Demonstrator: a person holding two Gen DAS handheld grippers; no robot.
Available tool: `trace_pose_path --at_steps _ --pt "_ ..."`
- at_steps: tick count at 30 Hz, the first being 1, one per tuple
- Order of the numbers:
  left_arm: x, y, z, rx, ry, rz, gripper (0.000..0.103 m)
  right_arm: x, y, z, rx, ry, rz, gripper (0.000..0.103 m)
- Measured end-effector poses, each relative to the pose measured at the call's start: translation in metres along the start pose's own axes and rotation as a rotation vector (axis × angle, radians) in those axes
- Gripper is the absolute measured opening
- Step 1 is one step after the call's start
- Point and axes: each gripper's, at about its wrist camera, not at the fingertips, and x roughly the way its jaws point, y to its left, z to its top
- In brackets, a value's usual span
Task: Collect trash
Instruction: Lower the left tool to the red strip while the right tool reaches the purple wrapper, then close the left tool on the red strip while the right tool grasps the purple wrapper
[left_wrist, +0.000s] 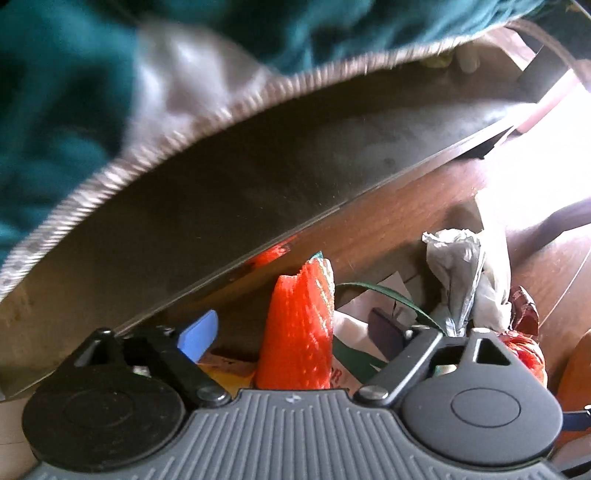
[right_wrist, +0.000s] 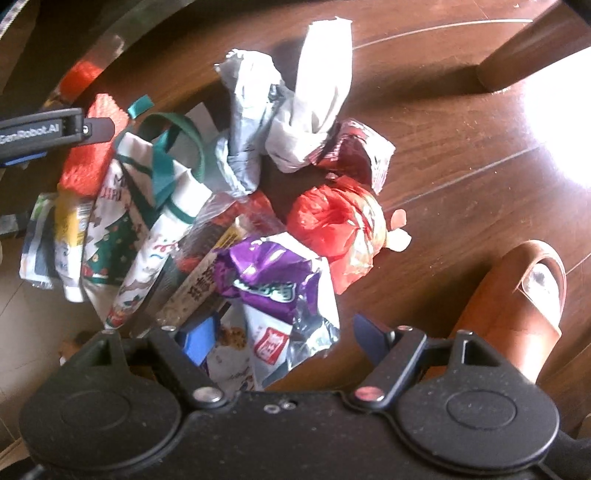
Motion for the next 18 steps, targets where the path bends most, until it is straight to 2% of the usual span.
trace_pose_path --at_steps 2,6,8,12,13,15,16,17,18 --pt "0.007 -0.001 0.000 0.002 0.013 -0.009 0.069 0.001 0.000 0.000 0.007 0.002 -0.007 0.078" --pt "0.014 -0.002 0.001 -0.004 0.033 -0.008 0.054 0.003 0.002 -0.001 0.003 0.010 -0.017 0.077" --pt "0.015 0.002 0.001 -0.018 0.034 -0.012 0.036 0.004 0.004 -0.002 -0.004 0.017 -0.025 0.076" --pt "0.014 0.006 -0.001 -0.029 0.031 -0.021 0.022 0.006 0.007 -0.003 -0.023 0.017 -0.039 0.074" --pt "0.013 0.006 -0.003 -0.030 0.031 -0.021 0.016 0.006 0.007 -0.003 -0.023 0.016 -0.042 0.073" --pt "0.010 0.006 -0.004 -0.032 0.024 -0.018 0.015 0.005 0.007 -0.003 -0.026 0.014 -0.039 0.070" --pt "0.008 0.006 -0.005 -0.032 0.017 -0.019 0.012 0.005 0.008 -0.003 -0.033 0.012 -0.039 0.065" --pt "0.006 0.006 -0.006 -0.031 0.011 -0.023 0.012 0.004 0.010 -0.003 -0.045 0.008 -0.047 0.036" --pt "0.003 0.006 -0.007 -0.030 0.003 -0.027 0.012 0.005 0.012 -0.003 -0.060 0.015 -0.057 0.020"
